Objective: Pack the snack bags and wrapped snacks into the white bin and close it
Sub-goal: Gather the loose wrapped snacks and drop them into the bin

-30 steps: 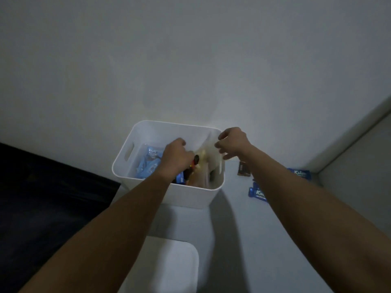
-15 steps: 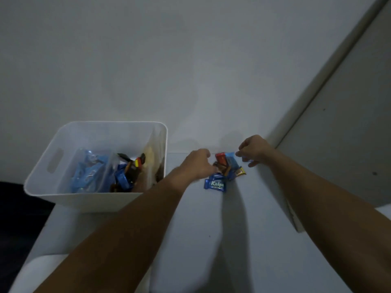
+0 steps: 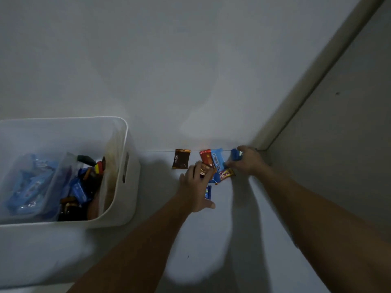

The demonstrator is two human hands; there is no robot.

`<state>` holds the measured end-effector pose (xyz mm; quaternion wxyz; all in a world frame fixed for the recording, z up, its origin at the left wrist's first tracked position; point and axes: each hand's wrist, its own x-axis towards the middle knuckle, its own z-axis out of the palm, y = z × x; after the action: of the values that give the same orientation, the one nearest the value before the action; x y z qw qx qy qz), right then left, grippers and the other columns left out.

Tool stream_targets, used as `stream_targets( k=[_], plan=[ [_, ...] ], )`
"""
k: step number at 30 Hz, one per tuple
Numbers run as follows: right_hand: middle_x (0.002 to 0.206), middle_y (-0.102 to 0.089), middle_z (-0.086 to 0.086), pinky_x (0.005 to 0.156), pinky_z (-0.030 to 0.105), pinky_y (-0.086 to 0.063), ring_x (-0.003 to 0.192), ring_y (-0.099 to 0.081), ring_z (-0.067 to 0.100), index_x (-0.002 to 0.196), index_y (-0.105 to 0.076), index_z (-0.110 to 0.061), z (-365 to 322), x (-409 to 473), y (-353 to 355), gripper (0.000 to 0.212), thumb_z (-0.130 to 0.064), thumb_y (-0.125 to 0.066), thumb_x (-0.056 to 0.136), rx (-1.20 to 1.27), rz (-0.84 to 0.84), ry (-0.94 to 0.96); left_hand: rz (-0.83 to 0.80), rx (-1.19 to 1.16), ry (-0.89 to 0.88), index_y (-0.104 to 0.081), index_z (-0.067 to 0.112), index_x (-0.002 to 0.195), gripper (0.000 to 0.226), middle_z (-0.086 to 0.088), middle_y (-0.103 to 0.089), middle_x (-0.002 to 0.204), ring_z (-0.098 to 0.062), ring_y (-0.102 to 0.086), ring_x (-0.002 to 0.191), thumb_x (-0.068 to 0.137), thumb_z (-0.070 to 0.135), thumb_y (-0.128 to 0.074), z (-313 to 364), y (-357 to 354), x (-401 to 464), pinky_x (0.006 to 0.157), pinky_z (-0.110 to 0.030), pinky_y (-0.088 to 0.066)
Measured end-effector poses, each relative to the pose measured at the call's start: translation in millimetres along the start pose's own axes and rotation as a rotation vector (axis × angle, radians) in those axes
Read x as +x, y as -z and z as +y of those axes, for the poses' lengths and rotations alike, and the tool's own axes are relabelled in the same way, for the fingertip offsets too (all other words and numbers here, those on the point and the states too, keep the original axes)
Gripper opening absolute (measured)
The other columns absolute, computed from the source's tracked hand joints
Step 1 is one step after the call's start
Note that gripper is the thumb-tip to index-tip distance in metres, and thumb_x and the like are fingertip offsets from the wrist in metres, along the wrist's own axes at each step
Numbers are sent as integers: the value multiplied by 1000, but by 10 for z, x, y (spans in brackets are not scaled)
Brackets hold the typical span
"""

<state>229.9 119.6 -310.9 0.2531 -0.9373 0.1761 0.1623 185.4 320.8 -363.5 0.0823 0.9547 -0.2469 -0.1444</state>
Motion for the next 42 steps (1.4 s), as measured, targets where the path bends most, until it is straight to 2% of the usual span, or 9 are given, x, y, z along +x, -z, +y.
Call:
stream_targets(
  k=[6,13,18,21,26,30,35,40,42],
  plan=[
    [142,-33,13,99,51,-44,131,-34,37,137,-39,-32,-101,105,-313,88,-77,-59,65,-164,29,-50,212,-138,26,-38,26,142,83,-7,-23,155,-28,-22,142,72,59,-70,-18,-170,-34,113,-41,-22],
    [129,-44,10,93,45,-40,123,-39,33,131,-44,-33,-97,129,-354,55,-45,-60,79,-263,109,28,374,-86,34,-57,18,113,56,-4,-60,112,-24,-57,100,71,50,-76,-111,-166,-65,79,-34,-48],
    [124,-47,7,91,49,-46,119,-41,32,126,-44,-40,-46,79,-363,46,-29,-63,86,-301,101,11,361,95,102,-65,14,102,63,-5,-67,88,-23,-64,78,56,50,-86,-164,-163,-85,59,-33,-52],
    [122,-47,8,91,49,-48,114,-47,30,128,-47,-37,39,75,-367,48,-22,-61,85,-274,66,50,373,176,117,-67,14,102,63,-8,-66,84,-24,-64,75,55,52,-85,-171,-190,-93,57,-32,-51],
    [116,-52,15,78,31,-40,103,-53,31,128,-52,-24,53,50,-286,44,-12,-57,86,-229,31,152,348,119,187,-68,10,99,58,-9,-67,79,-22,-65,70,61,51,-84,-156,-163,-128,57,-30,-52],
    [116,-57,16,72,29,-40,99,-56,31,126,-54,-21,21,-44,-211,41,-11,-57,87,-184,11,188,307,-170,218,-52,12,126,49,-7,-63,114,-20,-58,105,91,46,-57,-120,-49,-165,82,-28,-50],
    [118,-64,14,82,35,-47,102,-60,31,125,-55,-17,-235,-230,55,32,-19,-55,93,-140,-12,263,404,-308,99,-61,8,101,45,-13,-68,90,-30,-65,81,88,49,-50,-102,269,-243,68,-38,-55],
    [100,-62,11,51,31,-57,88,-67,31,120,-55,-21,-699,-560,449,26,-23,-51,94,54,-127,254,340,-437,232,-54,16,113,36,-8,-66,105,-28,-62,93,92,46,-53,-80,1014,-355,77,-37,-48],
    [92,-60,10,57,38,-61,90,-69,31,119,-54,-19,-905,-726,583,25,-20,-51,94,134,-155,267,390,-522,221,-56,15,111,34,-7,-67,99,-25,-61,85,91,43,-55,-118,1282,-468,71,-33,-44]
  ],
)
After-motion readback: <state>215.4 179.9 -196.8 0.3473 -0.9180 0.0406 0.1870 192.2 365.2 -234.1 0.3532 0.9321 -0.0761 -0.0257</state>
